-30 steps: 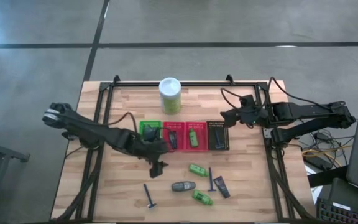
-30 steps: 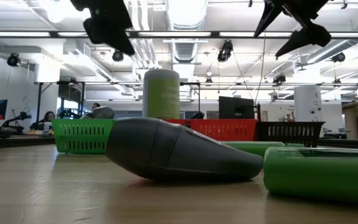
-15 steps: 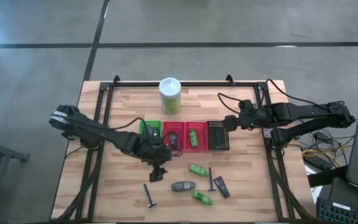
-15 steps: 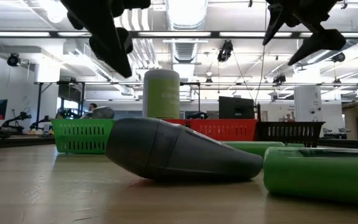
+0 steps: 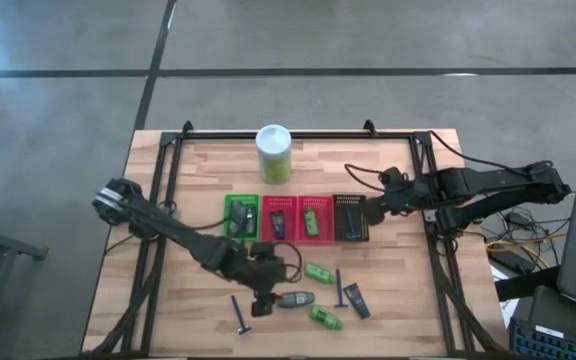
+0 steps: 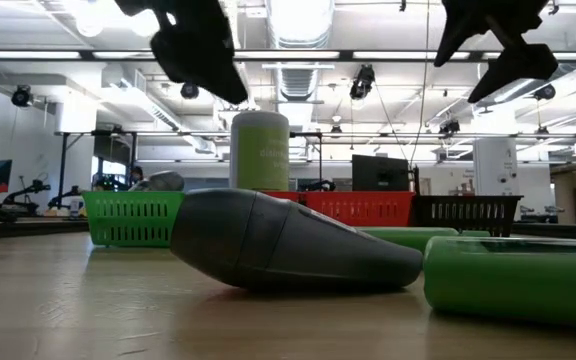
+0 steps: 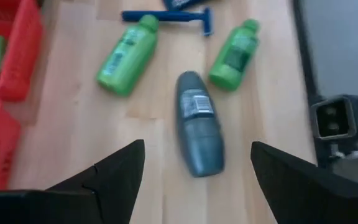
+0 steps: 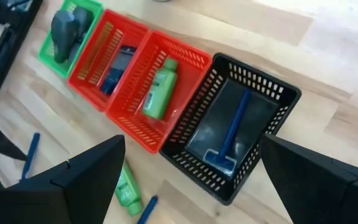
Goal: Pick & Place Travel size toiletries
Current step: Put the gray deodorant in the green bin
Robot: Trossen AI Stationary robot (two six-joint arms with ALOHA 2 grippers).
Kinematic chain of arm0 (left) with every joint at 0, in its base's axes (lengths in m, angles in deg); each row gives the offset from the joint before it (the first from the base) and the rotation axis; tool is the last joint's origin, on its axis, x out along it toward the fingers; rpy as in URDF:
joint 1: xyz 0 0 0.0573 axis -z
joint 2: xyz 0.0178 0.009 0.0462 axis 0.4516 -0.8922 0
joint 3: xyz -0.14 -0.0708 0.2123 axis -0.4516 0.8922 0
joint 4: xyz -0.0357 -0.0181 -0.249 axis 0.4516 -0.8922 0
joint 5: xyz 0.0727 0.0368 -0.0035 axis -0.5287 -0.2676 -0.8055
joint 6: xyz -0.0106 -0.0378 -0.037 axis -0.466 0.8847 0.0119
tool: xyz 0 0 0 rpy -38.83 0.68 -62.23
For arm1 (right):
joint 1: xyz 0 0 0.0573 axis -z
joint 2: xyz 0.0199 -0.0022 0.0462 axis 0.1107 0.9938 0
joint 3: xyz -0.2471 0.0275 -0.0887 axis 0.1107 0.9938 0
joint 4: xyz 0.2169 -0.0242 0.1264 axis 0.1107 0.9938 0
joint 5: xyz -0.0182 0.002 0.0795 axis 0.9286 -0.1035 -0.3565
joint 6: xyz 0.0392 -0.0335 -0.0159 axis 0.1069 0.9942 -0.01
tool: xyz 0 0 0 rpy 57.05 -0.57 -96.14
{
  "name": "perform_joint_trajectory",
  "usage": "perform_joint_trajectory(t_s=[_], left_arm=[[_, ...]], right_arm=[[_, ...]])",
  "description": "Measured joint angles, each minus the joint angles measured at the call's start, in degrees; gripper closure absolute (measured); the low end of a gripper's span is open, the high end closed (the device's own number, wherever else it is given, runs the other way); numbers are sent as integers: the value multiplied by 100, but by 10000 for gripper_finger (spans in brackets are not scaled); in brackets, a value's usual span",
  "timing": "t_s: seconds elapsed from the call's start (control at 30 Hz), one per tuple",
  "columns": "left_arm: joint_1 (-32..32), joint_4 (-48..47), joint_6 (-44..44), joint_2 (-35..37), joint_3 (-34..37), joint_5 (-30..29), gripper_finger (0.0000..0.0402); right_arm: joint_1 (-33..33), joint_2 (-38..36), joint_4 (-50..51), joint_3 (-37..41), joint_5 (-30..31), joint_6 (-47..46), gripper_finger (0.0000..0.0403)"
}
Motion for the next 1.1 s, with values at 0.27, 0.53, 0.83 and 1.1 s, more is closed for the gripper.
perform_joint_trajectory(t_s=[0.27,0.53,0.83,1.1], left_arm=[[40,-862,-86,-1094,-1346,-64,103],[205,-1380,-189,-1987,-2161,336,103],[245,-1457,50,-2262,-2337,-52,103],[231,-1452,507,-2262,-2307,44,103]], right_arm=[[-36,-161,120,0,29,376,35],[-36,-464,602,0,55,442,35],[-36,-623,709,0,76,548,35],[-36,-623,707,58,76,587,35]])
